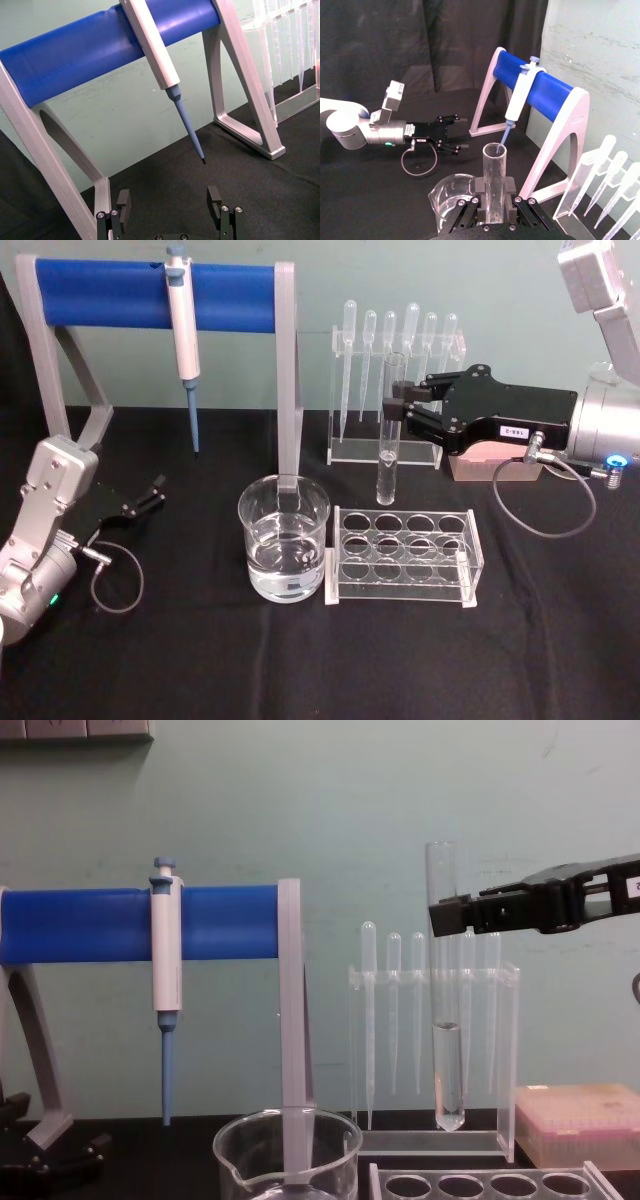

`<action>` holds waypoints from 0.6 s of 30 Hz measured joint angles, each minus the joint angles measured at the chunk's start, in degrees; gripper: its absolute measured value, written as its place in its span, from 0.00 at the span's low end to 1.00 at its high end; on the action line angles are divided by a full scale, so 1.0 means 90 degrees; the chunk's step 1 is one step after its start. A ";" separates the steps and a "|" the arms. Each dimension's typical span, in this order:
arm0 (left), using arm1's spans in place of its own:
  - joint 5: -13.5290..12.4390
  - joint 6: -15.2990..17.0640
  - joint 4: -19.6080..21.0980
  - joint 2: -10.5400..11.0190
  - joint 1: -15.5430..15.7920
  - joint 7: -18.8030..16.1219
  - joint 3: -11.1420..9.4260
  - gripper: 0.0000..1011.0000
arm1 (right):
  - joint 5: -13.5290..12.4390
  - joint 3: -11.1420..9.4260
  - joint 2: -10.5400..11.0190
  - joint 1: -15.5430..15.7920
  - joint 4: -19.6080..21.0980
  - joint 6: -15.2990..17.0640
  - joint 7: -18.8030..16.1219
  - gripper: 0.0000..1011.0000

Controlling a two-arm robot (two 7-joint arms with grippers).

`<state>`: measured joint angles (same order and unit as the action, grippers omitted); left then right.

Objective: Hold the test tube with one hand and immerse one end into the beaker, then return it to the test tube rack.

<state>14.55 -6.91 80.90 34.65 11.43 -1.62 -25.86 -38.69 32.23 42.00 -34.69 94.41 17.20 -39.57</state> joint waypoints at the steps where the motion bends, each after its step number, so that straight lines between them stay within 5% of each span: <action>1: 0.0000 0.0000 0.0000 0.0000 0.0000 0.0000 0.0000 0.99 | 0.0000 0.0000 0.0000 0.0000 0.0000 0.0000 0.0000 0.22; 18: 0.0000 0.0000 0.0000 0.0000 0.0000 0.0000 0.0000 0.99 | 0.0000 0.0000 0.0000 0.0000 0.0000 0.0000 0.0001 0.22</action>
<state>14.55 -6.91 80.90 34.65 11.43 -1.62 -25.86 -38.69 32.23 42.00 -34.68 94.41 17.20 -39.56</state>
